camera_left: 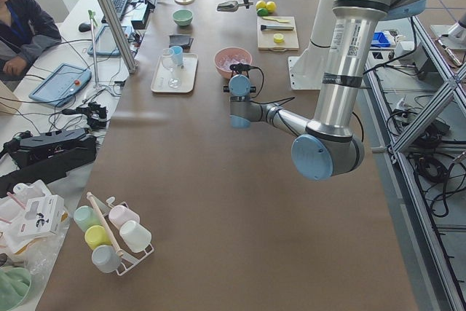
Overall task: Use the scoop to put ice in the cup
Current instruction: 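Lift the scoop with the right gripper while the left gripper advances toward the bowl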
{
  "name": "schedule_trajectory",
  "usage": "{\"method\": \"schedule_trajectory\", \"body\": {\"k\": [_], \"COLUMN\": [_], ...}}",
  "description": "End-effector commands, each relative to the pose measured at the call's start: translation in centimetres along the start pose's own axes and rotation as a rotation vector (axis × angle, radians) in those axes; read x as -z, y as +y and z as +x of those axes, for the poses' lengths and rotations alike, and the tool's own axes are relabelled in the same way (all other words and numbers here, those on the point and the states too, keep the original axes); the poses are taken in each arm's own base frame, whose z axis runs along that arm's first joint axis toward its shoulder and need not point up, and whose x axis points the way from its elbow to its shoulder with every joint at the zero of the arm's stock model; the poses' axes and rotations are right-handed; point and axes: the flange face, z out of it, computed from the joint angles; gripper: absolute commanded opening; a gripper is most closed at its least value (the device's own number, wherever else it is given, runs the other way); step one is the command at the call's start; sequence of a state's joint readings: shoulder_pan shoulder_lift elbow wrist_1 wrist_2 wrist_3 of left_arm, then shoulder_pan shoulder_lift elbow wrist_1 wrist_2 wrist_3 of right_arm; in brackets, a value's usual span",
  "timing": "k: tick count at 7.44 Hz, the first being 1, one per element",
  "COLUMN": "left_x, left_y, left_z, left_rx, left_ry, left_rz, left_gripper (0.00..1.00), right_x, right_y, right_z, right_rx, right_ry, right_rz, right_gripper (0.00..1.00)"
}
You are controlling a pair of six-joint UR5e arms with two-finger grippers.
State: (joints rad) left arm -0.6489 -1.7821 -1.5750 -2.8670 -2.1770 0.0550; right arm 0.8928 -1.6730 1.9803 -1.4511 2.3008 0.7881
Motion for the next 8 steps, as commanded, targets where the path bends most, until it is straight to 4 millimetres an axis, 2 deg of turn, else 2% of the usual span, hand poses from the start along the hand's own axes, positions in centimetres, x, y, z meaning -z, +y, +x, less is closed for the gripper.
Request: {"method": "schedule_trajectory", "body": {"k": [1,2,3,4,5,6,7,8], "left_x": [-1.8,-2.8,-3.5,-4.0,-5.2,-6.2,-6.4,-6.8], "left_y": [1.0,1.5,1.3,1.5,0.8,0.4,0.3,0.2], "left_z": [-1.9,-1.8,-2.0,-1.9,-2.6,-2.9,-2.9,-3.0], "left_rx": [-0.044,-0.044,0.029,0.033,0.035,0.064,0.086,0.091], "left_ry": [-0.082,-0.092,-0.083,-0.077,-0.075,-0.071,-0.083,-0.080], "left_rz": [0.079,0.119,0.157,0.172,0.176,0.176,0.177,0.172], "left_gripper": [0.98,0.98,0.98,0.98,0.98,0.98,0.98,0.98], "right_x": [3.4,5.2,6.3,7.0,8.0,9.4,10.0,9.4], "right_y": [-0.8,-0.5,-0.5,-0.7,-1.5,-2.4,-2.8,-2.2], "right_z": [-1.8,-2.7,-3.1,-3.6,-4.6,-6.5,-9.8,-12.7], "right_rx": [0.220,0.356,0.537,0.677,0.842,0.990,1.099,1.182], "right_ry": [-0.014,0.011,0.078,0.128,0.211,0.301,0.333,0.360], "right_rz": [0.070,0.130,0.192,0.195,0.189,0.164,0.136,0.112], "right_gripper": [0.00,0.00,0.00,0.00,0.00,0.00,0.00,0.00]}}
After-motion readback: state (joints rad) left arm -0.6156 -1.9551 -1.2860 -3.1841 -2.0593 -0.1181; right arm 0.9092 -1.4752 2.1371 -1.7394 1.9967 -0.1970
